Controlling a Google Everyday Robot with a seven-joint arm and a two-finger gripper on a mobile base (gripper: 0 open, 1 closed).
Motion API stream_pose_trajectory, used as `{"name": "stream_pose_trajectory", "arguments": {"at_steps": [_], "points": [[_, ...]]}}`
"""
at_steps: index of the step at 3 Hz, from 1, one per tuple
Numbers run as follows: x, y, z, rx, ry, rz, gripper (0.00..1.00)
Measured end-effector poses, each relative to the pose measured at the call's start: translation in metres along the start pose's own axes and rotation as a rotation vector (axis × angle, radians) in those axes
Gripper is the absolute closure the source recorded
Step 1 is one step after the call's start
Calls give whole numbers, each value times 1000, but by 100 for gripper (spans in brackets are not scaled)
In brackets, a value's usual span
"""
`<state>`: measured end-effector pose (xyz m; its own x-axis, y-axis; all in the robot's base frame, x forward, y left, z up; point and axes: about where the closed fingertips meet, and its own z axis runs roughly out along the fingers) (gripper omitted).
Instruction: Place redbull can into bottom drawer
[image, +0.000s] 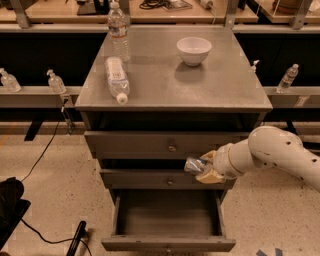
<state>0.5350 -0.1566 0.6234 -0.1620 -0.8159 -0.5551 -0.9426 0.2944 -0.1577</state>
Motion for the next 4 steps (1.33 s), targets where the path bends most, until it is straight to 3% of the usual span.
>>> {"name": "stream_pose_trajectory", "arguments": {"at_steps": [1, 2, 4], "points": [[6, 7, 13, -21, 22, 6, 100], [43, 14, 37, -11, 37, -2, 100], [151, 15, 116, 38, -148, 47, 100]]}}
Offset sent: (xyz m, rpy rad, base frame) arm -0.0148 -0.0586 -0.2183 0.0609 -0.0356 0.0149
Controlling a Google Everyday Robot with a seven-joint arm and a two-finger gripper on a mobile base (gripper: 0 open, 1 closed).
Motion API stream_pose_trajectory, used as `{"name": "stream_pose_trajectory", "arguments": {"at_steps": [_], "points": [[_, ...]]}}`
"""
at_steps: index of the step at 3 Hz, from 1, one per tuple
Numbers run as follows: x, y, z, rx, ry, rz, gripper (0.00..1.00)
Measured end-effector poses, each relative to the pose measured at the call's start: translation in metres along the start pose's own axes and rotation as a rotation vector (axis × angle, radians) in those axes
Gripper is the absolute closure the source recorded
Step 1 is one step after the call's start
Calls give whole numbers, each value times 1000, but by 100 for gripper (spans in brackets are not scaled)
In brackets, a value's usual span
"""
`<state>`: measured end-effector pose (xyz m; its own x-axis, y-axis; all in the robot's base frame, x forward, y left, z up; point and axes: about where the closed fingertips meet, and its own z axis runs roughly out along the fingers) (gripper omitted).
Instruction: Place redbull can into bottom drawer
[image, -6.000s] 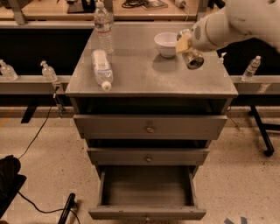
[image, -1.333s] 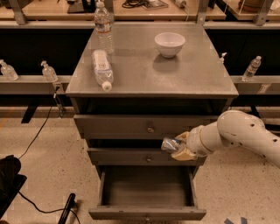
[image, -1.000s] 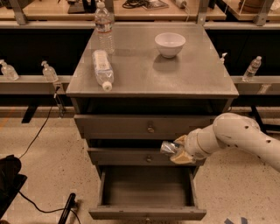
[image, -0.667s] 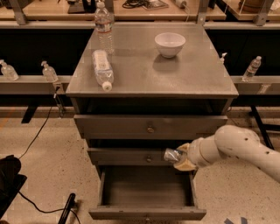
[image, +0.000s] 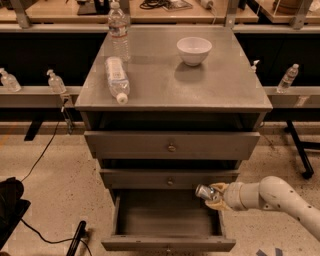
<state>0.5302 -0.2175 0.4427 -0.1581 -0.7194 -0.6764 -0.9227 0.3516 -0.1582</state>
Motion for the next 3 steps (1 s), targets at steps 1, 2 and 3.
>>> {"name": "stream_pose_trajectory", "arguments": {"at_steps": [1, 2, 3], "points": [[12, 12, 21, -24, -20, 21, 100], [13, 11, 34, -81, -16, -27, 100], [42, 23, 77, -183, -110, -61, 100]]}}
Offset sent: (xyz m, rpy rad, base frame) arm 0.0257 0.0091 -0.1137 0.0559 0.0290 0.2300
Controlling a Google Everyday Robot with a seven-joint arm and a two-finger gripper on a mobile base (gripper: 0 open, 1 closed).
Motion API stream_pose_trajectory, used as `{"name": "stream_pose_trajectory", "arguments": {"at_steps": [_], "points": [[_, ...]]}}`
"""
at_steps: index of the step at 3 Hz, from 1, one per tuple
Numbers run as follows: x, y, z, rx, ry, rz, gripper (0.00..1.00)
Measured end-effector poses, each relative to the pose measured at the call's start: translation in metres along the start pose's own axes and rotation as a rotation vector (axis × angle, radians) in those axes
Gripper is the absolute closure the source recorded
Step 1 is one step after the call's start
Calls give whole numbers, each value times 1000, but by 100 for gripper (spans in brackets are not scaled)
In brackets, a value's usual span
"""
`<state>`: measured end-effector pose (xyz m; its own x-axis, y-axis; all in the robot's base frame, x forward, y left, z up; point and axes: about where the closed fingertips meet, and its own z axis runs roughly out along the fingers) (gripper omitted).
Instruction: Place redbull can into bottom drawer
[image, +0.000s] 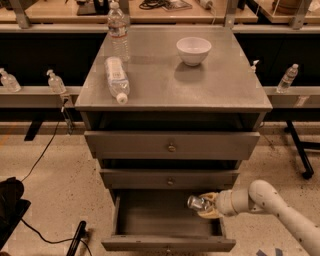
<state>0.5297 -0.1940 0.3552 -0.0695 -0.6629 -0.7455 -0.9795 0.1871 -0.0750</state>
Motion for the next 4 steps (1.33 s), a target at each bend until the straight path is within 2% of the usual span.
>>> {"name": "stream_pose_trajectory", "arguments": {"at_steps": [1, 2, 3, 4], "points": [[27, 25, 62, -149, -132, -56, 100], [56, 39, 100, -212, -227, -93, 100], [77, 12, 103, -107, -312, -72, 83], [82, 4, 99, -89, -300, -70, 59]]}}
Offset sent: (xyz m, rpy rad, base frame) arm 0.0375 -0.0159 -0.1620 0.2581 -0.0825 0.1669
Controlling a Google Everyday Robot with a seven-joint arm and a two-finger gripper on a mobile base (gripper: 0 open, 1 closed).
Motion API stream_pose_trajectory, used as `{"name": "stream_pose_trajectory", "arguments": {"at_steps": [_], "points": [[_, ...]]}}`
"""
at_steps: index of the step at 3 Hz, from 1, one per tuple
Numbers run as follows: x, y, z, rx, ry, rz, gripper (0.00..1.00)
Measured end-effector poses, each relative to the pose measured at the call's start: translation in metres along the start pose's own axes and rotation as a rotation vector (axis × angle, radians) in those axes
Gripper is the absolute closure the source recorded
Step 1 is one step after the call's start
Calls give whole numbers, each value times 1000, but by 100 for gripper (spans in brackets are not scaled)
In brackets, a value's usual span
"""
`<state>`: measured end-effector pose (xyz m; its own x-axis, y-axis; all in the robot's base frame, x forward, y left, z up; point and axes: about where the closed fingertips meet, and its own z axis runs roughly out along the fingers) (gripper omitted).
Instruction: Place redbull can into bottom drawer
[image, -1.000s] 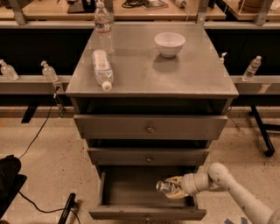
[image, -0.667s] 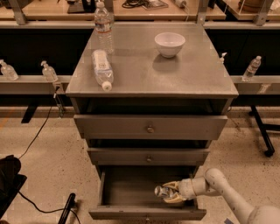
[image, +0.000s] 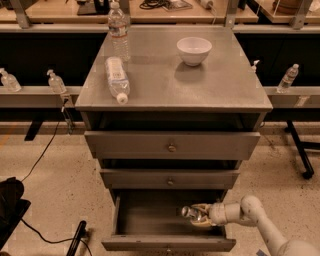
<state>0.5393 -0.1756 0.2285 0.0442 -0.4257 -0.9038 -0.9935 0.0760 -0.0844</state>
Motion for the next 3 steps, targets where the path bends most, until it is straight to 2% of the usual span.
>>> {"name": "stream_pose_trajectory", "arguments": {"at_steps": [2, 3], "points": [[2, 6, 12, -28, -8, 8, 0], [2, 6, 12, -28, -8, 8, 0]]}}
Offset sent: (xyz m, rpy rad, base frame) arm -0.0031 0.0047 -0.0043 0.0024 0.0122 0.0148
